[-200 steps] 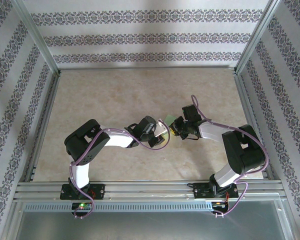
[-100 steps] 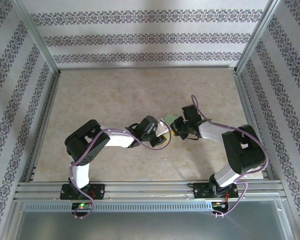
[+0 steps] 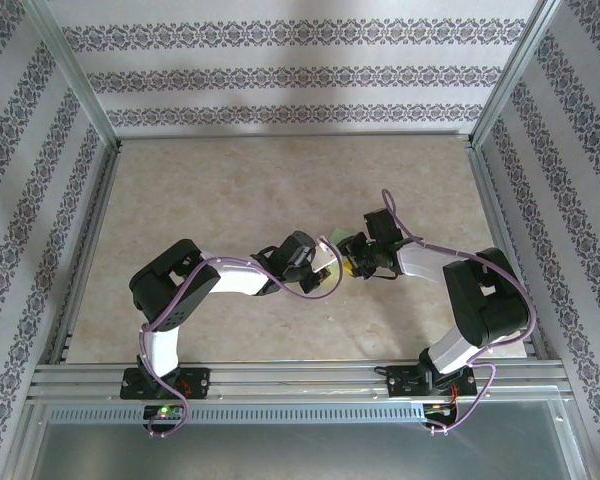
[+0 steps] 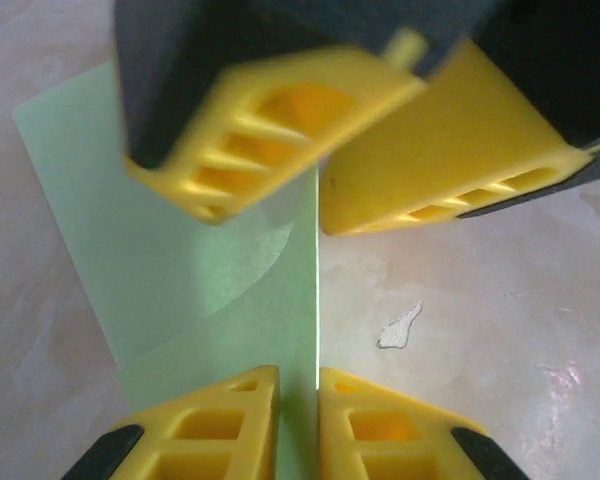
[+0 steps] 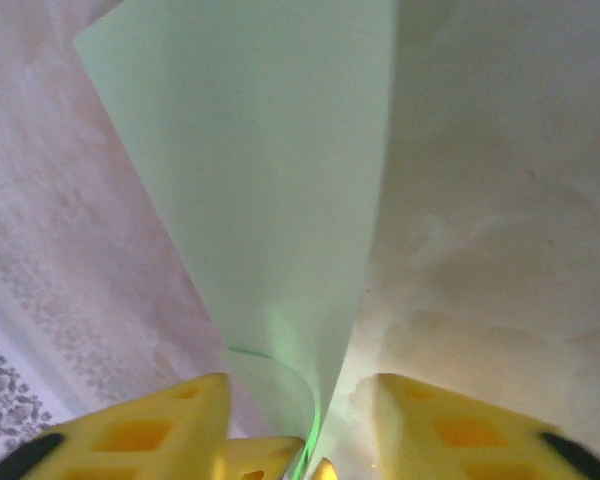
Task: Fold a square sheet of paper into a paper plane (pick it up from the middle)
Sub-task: Fifth fold the wing at the center of the table.
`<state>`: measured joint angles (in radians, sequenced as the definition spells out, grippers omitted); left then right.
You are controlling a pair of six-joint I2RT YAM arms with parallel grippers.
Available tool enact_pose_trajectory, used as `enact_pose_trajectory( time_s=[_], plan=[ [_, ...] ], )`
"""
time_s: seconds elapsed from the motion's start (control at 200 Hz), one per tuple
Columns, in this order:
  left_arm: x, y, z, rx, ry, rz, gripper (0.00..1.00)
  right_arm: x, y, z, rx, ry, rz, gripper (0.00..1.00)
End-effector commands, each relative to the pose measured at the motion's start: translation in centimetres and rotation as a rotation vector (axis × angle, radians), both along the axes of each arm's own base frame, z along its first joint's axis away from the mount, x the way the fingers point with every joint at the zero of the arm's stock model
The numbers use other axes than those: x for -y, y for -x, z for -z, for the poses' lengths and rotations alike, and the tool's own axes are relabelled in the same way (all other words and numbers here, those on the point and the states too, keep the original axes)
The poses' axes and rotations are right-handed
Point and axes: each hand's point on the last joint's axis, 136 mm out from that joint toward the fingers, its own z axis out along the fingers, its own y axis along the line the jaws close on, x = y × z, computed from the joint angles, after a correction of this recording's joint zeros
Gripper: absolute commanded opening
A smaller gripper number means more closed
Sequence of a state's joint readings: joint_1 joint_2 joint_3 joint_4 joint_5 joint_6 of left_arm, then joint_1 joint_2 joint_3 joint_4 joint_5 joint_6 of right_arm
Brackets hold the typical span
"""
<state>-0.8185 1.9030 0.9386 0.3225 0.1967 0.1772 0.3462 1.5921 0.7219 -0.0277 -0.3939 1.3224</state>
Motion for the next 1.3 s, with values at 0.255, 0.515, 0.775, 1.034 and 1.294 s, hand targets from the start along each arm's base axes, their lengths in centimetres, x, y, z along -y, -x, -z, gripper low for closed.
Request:
enact_pose_trajectory(
  time_s=[0.255, 0.515, 0.775, 1.034, 1.294],
  plan=[
    [-0.2, 0.7, -0.5, -0.068, 0.071, -0.02, 0.07, 3.5, -1.5, -3.3, 0.126, 0.073, 0.032, 0.65],
    [-0.8, -0.1, -1.8, -0.227, 0.212, -0.11, 0.05, 4.6, -1.6, -3.8, 0.18, 0.112, -0.012, 0.67],
    [-1.8, -1.2, -2.5, -0.401, 0.363, -0.24, 0.04, 4.3, -2.3, -5.1, 0.326, 0.18, -0.174, 0.68],
    [-2.0, -2.1, -2.7, -0.568, 0.513, -0.375, 0.04, 3.2, -2.7, -4.9, 0.419, 0.196, -0.304, 0.66],
    [-2.5, -3.3, -2.2, -0.703, 0.645, -0.51, 0.03, 1.5, -2.5, -4.3, 0.448, 0.206, -0.41, 0.64]
  ],
)
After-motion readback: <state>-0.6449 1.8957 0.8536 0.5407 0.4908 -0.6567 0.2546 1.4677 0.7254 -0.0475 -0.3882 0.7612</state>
